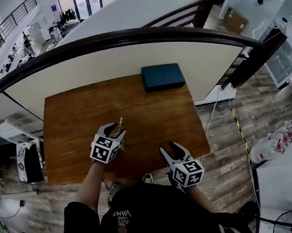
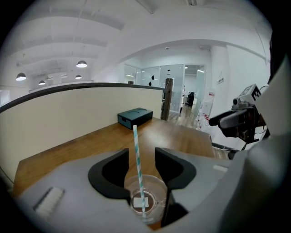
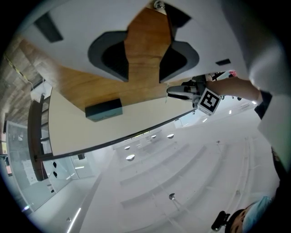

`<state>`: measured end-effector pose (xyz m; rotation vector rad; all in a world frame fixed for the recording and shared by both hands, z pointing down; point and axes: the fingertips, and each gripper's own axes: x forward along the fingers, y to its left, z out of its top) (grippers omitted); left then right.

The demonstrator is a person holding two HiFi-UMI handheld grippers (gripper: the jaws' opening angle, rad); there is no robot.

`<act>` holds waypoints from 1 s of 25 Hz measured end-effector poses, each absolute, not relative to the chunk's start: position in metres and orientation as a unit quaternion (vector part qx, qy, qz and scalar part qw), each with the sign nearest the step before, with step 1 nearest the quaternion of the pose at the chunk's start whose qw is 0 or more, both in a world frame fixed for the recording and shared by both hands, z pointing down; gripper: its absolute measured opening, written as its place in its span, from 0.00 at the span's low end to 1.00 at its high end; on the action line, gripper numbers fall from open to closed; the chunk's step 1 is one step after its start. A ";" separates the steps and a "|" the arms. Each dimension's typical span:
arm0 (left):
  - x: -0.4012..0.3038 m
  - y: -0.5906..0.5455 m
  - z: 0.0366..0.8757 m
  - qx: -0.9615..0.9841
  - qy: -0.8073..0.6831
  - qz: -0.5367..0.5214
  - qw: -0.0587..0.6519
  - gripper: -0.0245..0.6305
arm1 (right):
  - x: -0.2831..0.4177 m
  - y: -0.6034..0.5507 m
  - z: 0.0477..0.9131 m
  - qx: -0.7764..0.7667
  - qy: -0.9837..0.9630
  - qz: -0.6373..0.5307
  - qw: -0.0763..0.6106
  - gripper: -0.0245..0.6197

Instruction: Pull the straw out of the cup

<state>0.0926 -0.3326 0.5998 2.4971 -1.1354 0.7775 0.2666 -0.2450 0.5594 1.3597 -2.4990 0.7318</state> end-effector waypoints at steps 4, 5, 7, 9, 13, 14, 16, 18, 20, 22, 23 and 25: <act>0.097 -0.334 0.607 0.863 -0.388 0.288 0.147 0.30 | 0.269 -0.242 0.560 0.463 -0.845 0.250 0.098 0.33; 0.099 -0.335 0.608 0.863 -0.386 0.291 0.147 0.30 | 0.269 -0.241 0.560 0.463 -0.845 0.250 0.097 0.33; 0.100 -0.336 0.610 0.862 -0.385 0.298 0.144 0.29 | 0.269 -0.239 0.560 0.464 -0.844 0.251 0.095 0.33; 0.100 -0.337 0.613 0.858 -0.388 0.306 0.140 0.25 | 0.269 -0.237 0.560 0.465 -0.844 0.252 0.094 0.33; 0.096 -0.342 0.614 0.852 -0.400 0.312 0.131 0.14 | 0.270 -0.233 0.558 0.471 -0.841 0.251 0.092 0.33; 0.095 -0.343 0.613 0.852 -0.403 0.309 0.128 0.11 | 0.270 -0.232 0.558 0.473 -0.840 0.250 0.092 0.33; 0.093 -0.343 0.611 0.853 -0.406 0.302 0.127 0.08 | 0.270 -0.231 0.557 0.475 -0.839 0.249 0.092 0.33; 0.093 -0.342 0.608 0.856 -0.407 0.292 0.127 0.07 | 0.268 -0.230 0.556 0.478 -0.838 0.248 0.090 0.33; 0.091 -0.341 0.606 0.860 -0.409 0.280 0.125 0.07 | 0.265 -0.229 0.555 0.480 -0.837 0.247 0.089 0.33; 0.087 -0.339 0.601 0.862 -0.413 0.266 0.122 0.07 | 0.262 -0.227 0.554 0.482 -0.837 0.246 0.088 0.33; 0.086 -0.338 0.598 0.863 -0.416 0.259 0.121 0.07 | 0.261 -0.226 0.554 0.483 -0.836 0.245 0.088 0.33; 0.083 -0.336 0.592 0.866 -0.422 0.242 0.118 0.07 | 0.258 -0.224 0.553 0.485 -0.835 0.245 0.087 0.33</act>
